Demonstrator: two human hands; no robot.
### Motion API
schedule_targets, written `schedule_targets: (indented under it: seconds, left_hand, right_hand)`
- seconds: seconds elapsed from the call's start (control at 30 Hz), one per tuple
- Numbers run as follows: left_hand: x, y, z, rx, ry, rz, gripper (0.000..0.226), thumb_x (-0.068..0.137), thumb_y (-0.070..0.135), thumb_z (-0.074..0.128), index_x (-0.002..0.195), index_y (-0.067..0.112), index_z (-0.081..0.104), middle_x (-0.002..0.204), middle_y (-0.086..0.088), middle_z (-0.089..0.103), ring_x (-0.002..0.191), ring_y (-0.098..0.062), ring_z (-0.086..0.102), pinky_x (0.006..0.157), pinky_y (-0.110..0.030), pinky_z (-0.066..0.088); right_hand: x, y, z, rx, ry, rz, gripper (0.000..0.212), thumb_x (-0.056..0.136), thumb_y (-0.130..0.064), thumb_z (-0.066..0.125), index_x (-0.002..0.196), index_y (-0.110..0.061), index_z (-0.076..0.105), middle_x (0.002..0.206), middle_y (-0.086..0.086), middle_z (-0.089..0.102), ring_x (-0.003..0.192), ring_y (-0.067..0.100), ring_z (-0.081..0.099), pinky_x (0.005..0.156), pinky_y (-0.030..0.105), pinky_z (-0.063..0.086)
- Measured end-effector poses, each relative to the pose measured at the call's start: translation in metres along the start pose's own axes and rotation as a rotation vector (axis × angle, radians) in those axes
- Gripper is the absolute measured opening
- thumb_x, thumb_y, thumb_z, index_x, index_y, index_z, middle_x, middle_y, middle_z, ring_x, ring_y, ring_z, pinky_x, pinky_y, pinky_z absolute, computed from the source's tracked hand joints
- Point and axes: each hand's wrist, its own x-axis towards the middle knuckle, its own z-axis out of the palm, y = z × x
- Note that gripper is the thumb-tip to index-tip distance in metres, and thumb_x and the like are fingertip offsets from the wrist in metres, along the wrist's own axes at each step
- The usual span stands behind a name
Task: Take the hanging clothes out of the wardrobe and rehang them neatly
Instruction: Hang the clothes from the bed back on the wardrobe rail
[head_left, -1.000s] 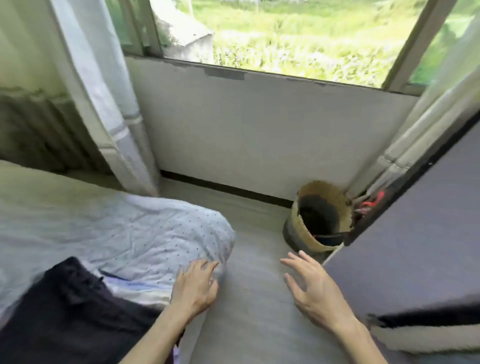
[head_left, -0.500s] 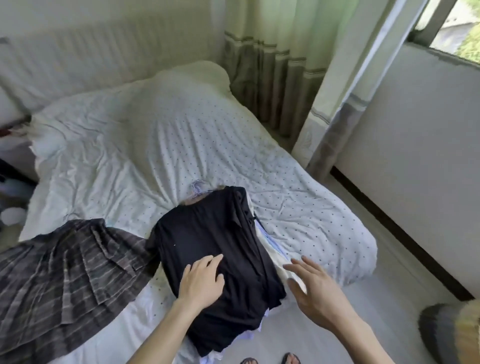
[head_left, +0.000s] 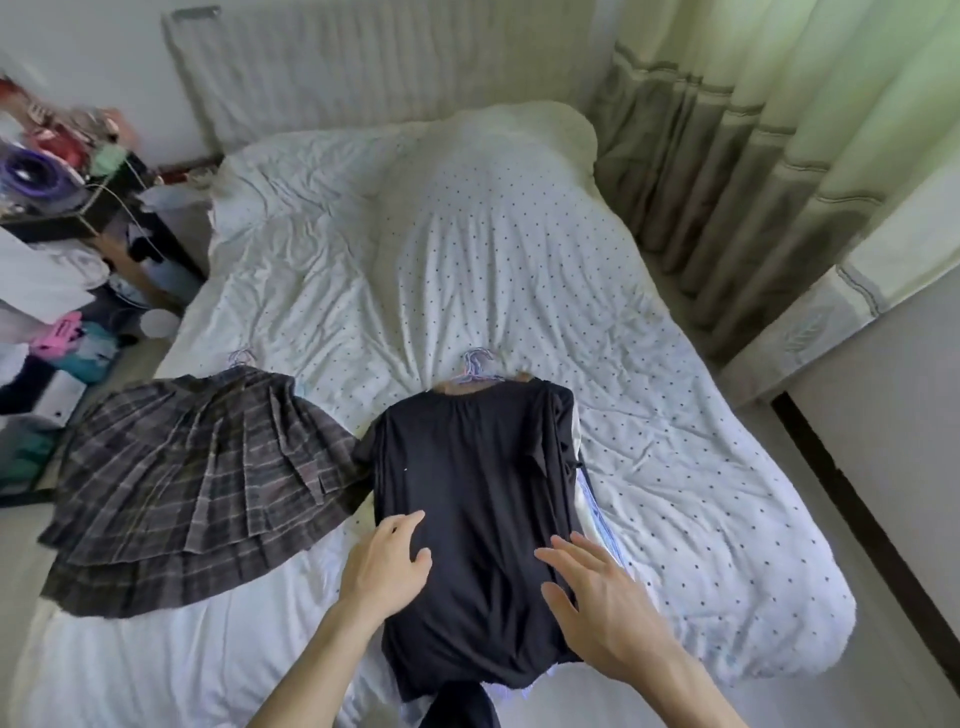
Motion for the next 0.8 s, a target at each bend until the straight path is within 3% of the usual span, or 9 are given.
schedule_targets:
  seconds: [0.1,0.2,0.33,0.5,0.67,0.8]
  left_hand:
    - [0.034,-0.013,-0.002,-0.019,-0.013,-0.033,0.055,0.098,0.039,0.048,0.151,0.028,0.035,0.153,0.013,0.038,0.133,-0.012,0.046,0.102,-0.028,0.043]
    - [0.082,-0.030,-0.003,0.014,-0.082,-0.066,0.056,0.098,0.039,0.047,0.152,0.028,0.035,0.153,0.010,0.040,0.151,-0.022,0.019,0.118,-0.036,0.031]
    - [0.163,-0.049,-0.008,0.082,-0.187,-0.060,0.057,0.099,0.038,0.044,0.153,0.027,0.031,0.156,0.004,0.036,0.140,-0.019,0.038,0.114,-0.034,0.033]
    - [0.277,-0.068,-0.002,0.147,-0.296,-0.063,0.058,0.100,0.039,0.044,0.155,0.026,0.028,0.161,-0.003,0.026,0.144,-0.023,0.033,0.113,-0.041,0.034]
    - [0.371,-0.075,0.005,0.151,-0.291,-0.084,0.064,0.097,0.038,0.047,0.156,0.024,0.025,0.163,-0.008,0.021,0.146,-0.030,0.028,0.115,-0.049,0.031]
    - [0.434,-0.081,0.015,0.137,-0.214,-0.081,0.067,0.097,0.036,0.048,0.156,0.019,0.022,0.160,-0.011,0.027,0.145,-0.031,0.030,0.115,-0.047,0.032]
  right_hand:
    - [0.040,-0.001,0.007,-0.033,-0.065,-0.013,0.047,0.104,-0.042,0.036,0.151,-0.037,0.034,0.161,-0.014,0.025,0.152,0.008,0.007,0.120,0.024,0.011]
    - [0.095,0.000,0.021,-0.067,-0.141,0.025,0.049,0.104,-0.042,0.034,0.153,-0.035,0.029,0.164,-0.009,0.017,0.153,0.012,0.007,0.121,0.029,0.013]
    - [0.169,0.007,0.047,-0.073,-0.249,0.136,0.055,0.103,-0.042,0.036,0.155,-0.033,0.023,0.167,-0.005,0.003,0.153,0.015,0.002,0.123,0.033,0.015]
    - [0.258,0.022,0.069,-0.149,-0.344,0.245,0.063,0.102,-0.042,0.040,0.158,-0.033,0.012,0.166,0.000,-0.015,0.153,0.026,-0.011,0.124,0.048,0.009]
    - [0.314,0.044,0.086,-0.185,-0.409,0.360,0.068,0.101,-0.043,0.042,0.158,-0.032,0.007,0.166,0.003,-0.014,0.152,0.030,-0.014,0.120,0.057,0.007]
    - [0.335,0.060,0.108,-0.176,-0.463,0.411,0.069,0.100,-0.044,0.042,0.158,-0.033,0.006,0.166,0.002,-0.010,0.153,0.025,-0.010,0.120,0.059,0.009]
